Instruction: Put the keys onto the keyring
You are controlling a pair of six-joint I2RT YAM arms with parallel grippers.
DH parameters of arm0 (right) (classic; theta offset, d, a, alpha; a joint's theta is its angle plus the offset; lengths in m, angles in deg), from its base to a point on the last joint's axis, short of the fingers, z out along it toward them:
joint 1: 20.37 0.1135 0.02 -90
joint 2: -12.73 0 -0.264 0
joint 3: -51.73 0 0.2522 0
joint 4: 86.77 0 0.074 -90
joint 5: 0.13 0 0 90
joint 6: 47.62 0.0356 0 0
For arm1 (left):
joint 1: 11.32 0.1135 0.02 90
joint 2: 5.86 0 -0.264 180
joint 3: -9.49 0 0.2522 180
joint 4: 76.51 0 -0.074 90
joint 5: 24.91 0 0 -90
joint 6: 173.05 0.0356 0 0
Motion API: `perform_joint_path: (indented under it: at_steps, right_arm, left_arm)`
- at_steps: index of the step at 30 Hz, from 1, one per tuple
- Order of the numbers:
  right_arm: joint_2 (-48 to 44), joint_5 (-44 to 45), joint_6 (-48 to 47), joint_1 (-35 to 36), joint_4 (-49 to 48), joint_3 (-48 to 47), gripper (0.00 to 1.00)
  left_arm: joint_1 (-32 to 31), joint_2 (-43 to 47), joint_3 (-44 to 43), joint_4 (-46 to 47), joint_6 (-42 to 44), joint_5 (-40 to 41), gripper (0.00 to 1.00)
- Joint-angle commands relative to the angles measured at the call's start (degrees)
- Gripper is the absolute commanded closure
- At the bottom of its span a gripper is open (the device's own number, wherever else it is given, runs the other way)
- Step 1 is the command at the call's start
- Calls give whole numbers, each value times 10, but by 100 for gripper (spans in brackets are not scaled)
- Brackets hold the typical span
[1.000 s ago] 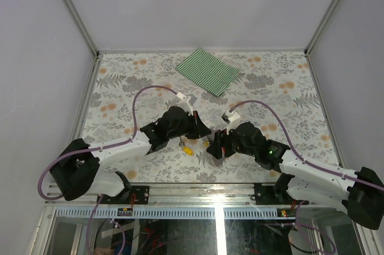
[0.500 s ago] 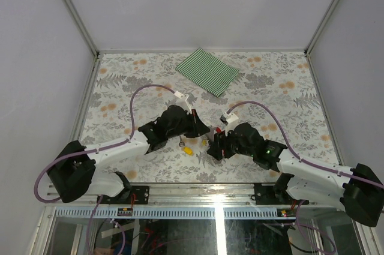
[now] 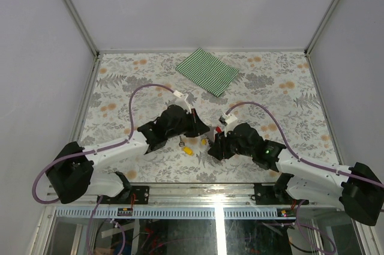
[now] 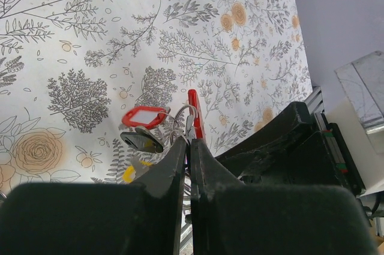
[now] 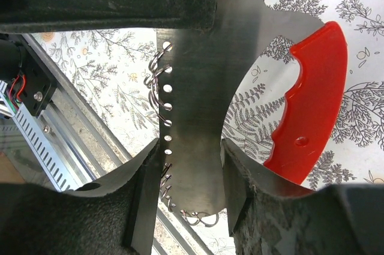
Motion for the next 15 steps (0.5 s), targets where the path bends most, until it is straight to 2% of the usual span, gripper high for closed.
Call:
perform_joint_path:
  at_steps: [1, 9, 11, 15]
  right_arm:
    - [-27, 7, 7, 2, -23, -17, 79]
    - [-93, -1, 41, 3, -2, -48, 87]
    - [-110, -3, 42, 3, 17, -64, 88]
    - [-129, -24, 36, 3, 44, -104, 91]
  left_arm:
    - [-2, 36, -15, 26, 12, 15, 96]
    - [-1, 125, -11, 36, 98, 20, 53]
    - [-2, 160, -12, 31, 134, 19, 49]
    - [-1, 227, -6, 23, 204, 12, 48]
